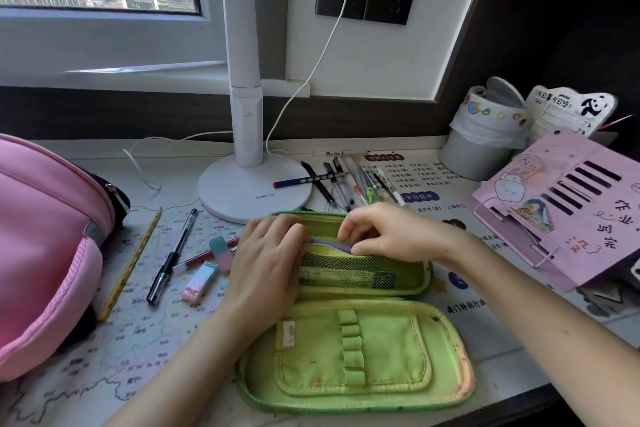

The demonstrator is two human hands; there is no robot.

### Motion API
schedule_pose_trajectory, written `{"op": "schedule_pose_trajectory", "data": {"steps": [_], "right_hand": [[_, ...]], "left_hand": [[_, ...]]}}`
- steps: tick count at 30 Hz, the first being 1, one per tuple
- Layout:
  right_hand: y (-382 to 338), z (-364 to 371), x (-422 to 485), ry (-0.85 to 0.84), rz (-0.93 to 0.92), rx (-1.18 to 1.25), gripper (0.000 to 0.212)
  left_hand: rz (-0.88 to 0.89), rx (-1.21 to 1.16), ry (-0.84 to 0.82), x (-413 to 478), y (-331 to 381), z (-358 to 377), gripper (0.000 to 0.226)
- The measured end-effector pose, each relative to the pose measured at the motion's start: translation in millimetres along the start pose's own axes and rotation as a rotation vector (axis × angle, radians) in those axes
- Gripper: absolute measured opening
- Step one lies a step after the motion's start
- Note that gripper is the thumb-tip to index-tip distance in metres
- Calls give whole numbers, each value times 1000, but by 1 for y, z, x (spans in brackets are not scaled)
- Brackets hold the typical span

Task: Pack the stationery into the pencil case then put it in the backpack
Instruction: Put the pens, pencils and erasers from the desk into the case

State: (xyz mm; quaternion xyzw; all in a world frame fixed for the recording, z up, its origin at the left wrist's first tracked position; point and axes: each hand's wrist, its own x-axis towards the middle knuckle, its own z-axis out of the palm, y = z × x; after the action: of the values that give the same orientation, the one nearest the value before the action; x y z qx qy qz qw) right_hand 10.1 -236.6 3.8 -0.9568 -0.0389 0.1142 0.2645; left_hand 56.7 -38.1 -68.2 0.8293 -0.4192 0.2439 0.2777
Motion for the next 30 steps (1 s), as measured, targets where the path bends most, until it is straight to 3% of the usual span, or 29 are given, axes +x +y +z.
{"op": "schedule_pose_trajectory", "data": {"steps": [4, 8, 9, 12, 14, 17, 23, 30], "right_hand": [[6, 6, -10, 26, 22, 20, 40], [10, 5, -24, 17, 51, 20, 32], [14, 3, -23, 96, 54, 29, 28], [42, -10, -6, 560, 161, -89, 13], [61, -19, 11, 675, 340, -218, 18], [77, -16, 36, 599, 516, -283, 40], [86, 2, 61, 526, 609, -404, 30], [98, 2, 69, 534, 603, -399, 19]], "left_hand": [[-22, -82, -73, -1, -1, -1, 11], [-31, -66, -117, -2, 1, 0, 18], [-31, -69, -126, -1, 0, 1, 18], [-50, -81, -130, 3, -2, 1, 9], [-81, -69, -145, 8, -4, 0, 18], [-130, -5, -244, 24, -9, -4, 20], [62, 175, -701, 68, -13, -4, 18], [135, 299, -855, 75, -10, 6, 14]]}}
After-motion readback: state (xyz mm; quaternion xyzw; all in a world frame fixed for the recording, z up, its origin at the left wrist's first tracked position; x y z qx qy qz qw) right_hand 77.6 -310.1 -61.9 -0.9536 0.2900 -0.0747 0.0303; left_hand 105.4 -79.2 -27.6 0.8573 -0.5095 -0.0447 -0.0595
